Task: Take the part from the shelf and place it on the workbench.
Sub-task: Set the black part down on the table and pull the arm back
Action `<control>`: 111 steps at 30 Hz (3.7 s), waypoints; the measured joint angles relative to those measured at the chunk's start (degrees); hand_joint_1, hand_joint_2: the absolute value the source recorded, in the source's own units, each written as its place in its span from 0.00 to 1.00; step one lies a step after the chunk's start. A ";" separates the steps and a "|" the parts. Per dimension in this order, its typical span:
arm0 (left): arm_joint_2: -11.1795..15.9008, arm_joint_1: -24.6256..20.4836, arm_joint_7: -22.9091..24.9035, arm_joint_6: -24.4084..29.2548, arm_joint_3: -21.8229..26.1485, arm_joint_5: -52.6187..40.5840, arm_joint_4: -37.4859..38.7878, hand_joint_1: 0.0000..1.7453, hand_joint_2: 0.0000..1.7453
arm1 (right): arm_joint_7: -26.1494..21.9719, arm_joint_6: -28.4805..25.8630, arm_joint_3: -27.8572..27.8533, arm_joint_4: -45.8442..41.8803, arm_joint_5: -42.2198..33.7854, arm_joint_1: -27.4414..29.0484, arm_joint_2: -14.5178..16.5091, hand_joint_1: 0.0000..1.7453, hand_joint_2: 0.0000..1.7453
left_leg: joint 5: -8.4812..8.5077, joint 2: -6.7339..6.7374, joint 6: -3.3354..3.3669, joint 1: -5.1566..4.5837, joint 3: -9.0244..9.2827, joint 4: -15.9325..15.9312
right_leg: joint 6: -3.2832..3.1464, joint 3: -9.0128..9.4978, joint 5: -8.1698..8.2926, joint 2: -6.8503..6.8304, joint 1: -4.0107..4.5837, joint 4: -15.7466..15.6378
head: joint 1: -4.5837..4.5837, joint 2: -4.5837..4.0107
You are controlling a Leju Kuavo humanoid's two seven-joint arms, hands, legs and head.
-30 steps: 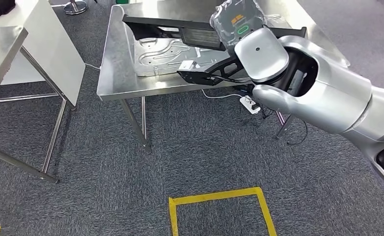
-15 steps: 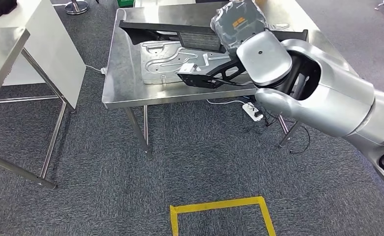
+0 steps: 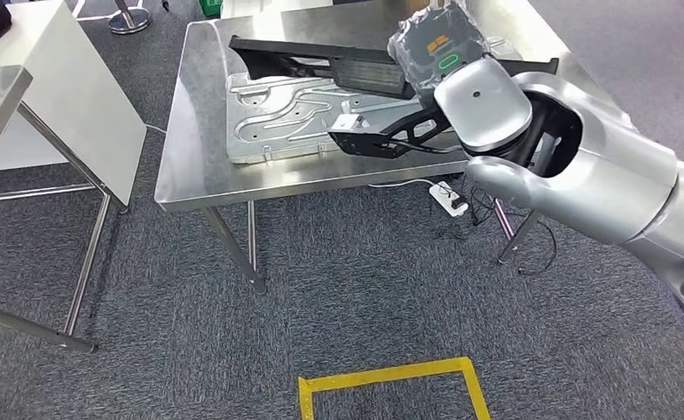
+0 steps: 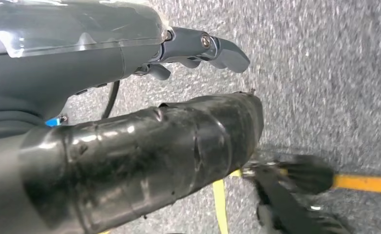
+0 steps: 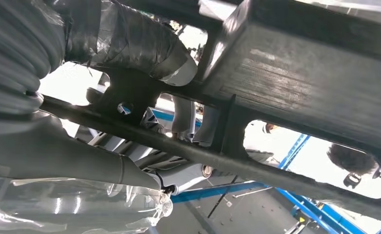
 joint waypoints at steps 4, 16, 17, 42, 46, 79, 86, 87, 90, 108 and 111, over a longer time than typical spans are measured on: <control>0.17 0.20 0.20 0.02 -0.01 0.05 0.03 0.00 0.00 | 0.01 0.01 -0.02 -0.37 0.22 0.27 -0.48 1.00 1.00 | 9.50 -0.04 2.41 -0.89 3.00 -11.81 | -0.04 2.42 -1.42 0.14 0.49 -0.44 | 0.20 0.00; 0.19 -0.06 0.54 0.40 -0.05 0.11 0.04 0.00 0.00 | 0.03 0.09 -0.31 -1.09 0.27 2.14 -2.25 1.00 1.00 | 7.63 0.51 3.55 -0.41 10.50 -20.02 | 2.87 -6.42 -3.76 -0.53 -0.59 12.16 | 0.45 0.00; 0.13 -0.04 0.54 0.41 -0.05 0.10 0.04 0.00 0.00 | 0.03 0.08 -0.31 -1.09 0.25 2.24 -2.30 1.00 1.00 | 6.91 0.40 3.20 -0.17 10.79 -19.40 | 3.24 -5.81 -1.37 -0.64 -0.88 9.51 | 0.49 0.00; -0.08 -0.12 0.03 0.49 -0.43 0.13 0.07 0.00 0.00 | 0.03 1.19 -0.90 -1.97 -0.04 2.32 -4.10 1.00 1.00 | 9.14 0.39 3.01 -0.44 7.72 -19.03 | 2.74 0.10 -3.93 -0.55 -0.56 4.02 | 0.60 0.00; -0.11 -0.23 -0.03 0.49 -0.43 0.09 0.07 0.00 0.00 | 0.03 1.31 -0.89 -2.13 -0.08 2.76 -4.31 1.00 1.00 | 8.17 0.29 3.54 -0.63 8.09 -18.40 | 2.81 -6.20 -5.43 -0.62 -0.32 13.04 | 0.67 0.00; -0.26 -0.05 0.56 0.52 -1.40 -0.51 0.07 0.00 0.00 | 0.03 1.67 -2.09 -3.23 0.29 4.86 -5.98 1.00 1.00 | 6.12 -0.08 3.19 -0.48 9.96 -17.81 | 2.79 -4.36 0.15 -0.75 -0.46 6.68 | 0.53 0.00; -0.37 -0.14 0.39 0.36 -1.52 -0.81 0.07 0.00 0.00 | 0.03 2.05 -2.57 -3.70 0.70 5.42 -6.32 1.00 1.00 | 3.61 -0.19 1.43 -0.68 8.78 -14.71 | 1.22 -1.20 1.31 -0.46 -0.42 -0.09 | 0.39 0.00; -0.39 -0.17 0.39 0.33 -1.54 -0.85 0.07 0.00 0.00 | 0.03 2.07 -2.68 -3.73 0.73 5.41 -6.37 1.00 1.00 | 2.50 -0.12 1.08 -0.56 7.72 -12.45 | 0.94 -0.97 1.18 -0.47 -0.50 -0.18 | 0.33 0.00; -0.37 -0.22 0.50 0.37 -1.60 -0.87 0.07 0.00 0.00 | 0.03 2.05 -2.91 -3.83 0.76 5.54 -6.40 1.00 1.00 | -1.00 -0.02 0.28 -0.14 1.75 -1.99 | 0.49 -0.43 0.66 -0.44 -0.38 -0.20 | 0.20 0.00; 0.13 -0.24 0.77 0.35 -1.89 -0.78 0.07 0.00 0.00 | 0.04 1.69 -3.28 -4.24 0.81 7.33 -7.45 1.00 1.00 | 6.77 0.17 3.49 -0.46 10.12 -18.78 | 2.97 -6.08 -2.72 -0.65 -0.61 11.04 | 0.51 0.00; 0.29 -0.14 0.90 0.25 -1.91 -0.87 0.08 0.00 0.00 | 0.05 1.47 -3.36 -4.33 0.81 7.52 -7.68 1.00 1.00 | 4.70 -0.11 2.43 -0.39 10.05 -16.52 | 3.23 -2.44 1.80 -0.77 -0.86 2.09 | 0.62 0.01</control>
